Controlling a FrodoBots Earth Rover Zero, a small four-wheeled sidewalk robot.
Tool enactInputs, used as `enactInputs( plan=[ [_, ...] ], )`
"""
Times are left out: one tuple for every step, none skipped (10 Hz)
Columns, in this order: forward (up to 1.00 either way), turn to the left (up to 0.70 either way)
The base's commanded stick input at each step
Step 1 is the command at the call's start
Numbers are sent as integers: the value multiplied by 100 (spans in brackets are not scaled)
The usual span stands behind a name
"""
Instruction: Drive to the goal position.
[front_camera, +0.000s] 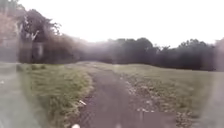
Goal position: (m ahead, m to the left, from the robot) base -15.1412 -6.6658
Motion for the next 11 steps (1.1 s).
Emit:
enactInputs(
  plan=[
    [85, 1],
    [85, 4],
    [85, 8],
    [85, 13],
    [85, 17],
    [85, 18],
    [85, 13],
    [85, 3],
    [85, 0],
    [85, 0],
    [85, 0]
  ],
)
